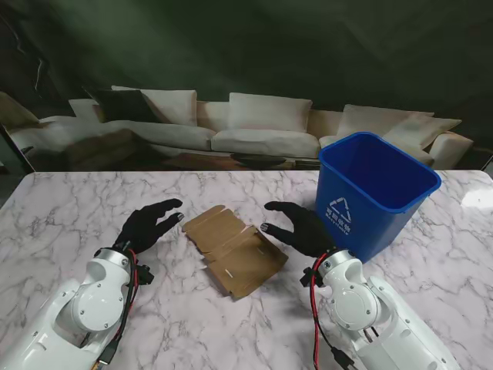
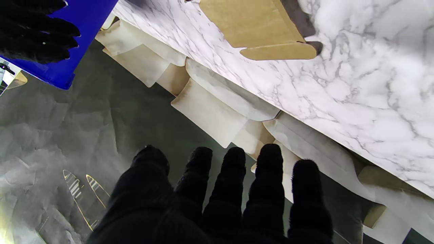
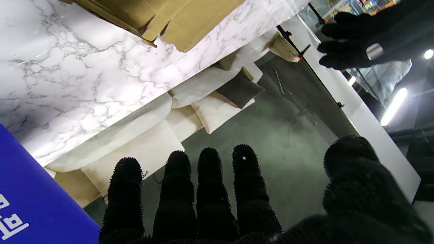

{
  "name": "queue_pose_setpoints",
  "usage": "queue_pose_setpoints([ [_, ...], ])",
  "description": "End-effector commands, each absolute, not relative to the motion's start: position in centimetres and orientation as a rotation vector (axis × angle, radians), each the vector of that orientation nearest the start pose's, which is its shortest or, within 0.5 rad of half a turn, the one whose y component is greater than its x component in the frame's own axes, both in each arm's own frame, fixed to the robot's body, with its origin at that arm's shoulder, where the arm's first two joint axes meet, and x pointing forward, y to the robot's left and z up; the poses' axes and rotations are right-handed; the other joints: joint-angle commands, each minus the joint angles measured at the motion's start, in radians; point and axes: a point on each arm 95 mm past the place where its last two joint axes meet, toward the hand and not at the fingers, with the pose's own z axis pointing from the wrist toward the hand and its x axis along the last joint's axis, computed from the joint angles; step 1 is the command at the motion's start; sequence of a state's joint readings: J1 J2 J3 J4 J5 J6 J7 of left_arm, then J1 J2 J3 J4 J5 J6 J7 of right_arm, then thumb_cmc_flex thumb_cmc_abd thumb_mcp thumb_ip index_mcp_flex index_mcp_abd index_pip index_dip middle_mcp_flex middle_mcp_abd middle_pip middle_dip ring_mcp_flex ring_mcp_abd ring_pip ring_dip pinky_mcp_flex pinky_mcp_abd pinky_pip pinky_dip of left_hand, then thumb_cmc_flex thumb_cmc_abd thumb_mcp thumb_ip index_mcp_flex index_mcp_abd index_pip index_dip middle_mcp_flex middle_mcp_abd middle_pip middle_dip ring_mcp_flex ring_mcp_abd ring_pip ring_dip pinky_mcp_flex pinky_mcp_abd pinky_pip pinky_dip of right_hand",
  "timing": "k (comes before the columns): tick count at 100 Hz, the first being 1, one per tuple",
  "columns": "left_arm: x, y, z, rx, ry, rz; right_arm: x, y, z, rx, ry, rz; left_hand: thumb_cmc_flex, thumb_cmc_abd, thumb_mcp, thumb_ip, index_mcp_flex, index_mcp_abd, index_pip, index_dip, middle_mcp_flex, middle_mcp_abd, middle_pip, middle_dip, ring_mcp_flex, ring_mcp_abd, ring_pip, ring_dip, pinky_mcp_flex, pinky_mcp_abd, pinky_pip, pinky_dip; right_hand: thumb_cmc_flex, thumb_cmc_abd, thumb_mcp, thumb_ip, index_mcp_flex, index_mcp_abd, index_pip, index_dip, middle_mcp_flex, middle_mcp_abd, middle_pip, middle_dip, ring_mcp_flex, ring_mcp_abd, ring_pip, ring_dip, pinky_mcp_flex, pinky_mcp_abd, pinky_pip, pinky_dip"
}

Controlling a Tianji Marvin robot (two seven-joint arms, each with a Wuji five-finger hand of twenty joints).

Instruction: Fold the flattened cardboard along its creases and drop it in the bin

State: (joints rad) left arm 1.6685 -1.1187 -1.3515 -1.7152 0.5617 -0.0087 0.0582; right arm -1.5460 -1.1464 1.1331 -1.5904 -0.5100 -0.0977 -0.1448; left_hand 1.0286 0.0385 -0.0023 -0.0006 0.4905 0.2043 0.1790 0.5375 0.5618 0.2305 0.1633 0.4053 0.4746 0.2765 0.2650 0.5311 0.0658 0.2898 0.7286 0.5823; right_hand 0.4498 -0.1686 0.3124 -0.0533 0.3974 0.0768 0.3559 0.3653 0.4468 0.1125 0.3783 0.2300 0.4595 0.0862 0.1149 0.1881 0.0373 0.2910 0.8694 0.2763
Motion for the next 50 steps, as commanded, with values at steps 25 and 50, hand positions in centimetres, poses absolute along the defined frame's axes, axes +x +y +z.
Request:
queue_pose_setpoints([
  [25,38.9,1.7,-29.5,-1.610,1.132,-1.799,41.1,3.7,-33.5,-2.072,-1.807,-2.377,-0.010,0.051,-0.031,-0.010,0.023,0.009,-0.009,-0.009,-0.012,-0.001,-0.028,-0.002,-0.025,0.009,-0.018,-0.004,-0.022,0.034,-0.034,-0.001,-0.122,-0.196,0.157,-0.009,-0.046,0.051,-0.044,0.013,-0.092,0.016,0.060,0.027,0.002,0.023,0.005,0.045,0.011,-0.018,0.000,0.076],
  [50,39.1,1.3,-29.6,-1.613,1.156,-1.804,43.0,4.3,-35.3,-2.215,-2.034,-2.234,-0.012,0.052,-0.032,-0.010,0.023,0.007,-0.010,-0.009,-0.010,-0.001,-0.033,-0.002,-0.025,0.009,-0.020,-0.006,-0.023,0.033,-0.040,-0.001,-0.125,-0.357,0.258,-0.027,0.007,0.048,0.086,0.180,-0.117,0.032,0.238,0.128,0.055,0.030,0.193,0.165,0.084,-0.047,0.143,0.157],
])
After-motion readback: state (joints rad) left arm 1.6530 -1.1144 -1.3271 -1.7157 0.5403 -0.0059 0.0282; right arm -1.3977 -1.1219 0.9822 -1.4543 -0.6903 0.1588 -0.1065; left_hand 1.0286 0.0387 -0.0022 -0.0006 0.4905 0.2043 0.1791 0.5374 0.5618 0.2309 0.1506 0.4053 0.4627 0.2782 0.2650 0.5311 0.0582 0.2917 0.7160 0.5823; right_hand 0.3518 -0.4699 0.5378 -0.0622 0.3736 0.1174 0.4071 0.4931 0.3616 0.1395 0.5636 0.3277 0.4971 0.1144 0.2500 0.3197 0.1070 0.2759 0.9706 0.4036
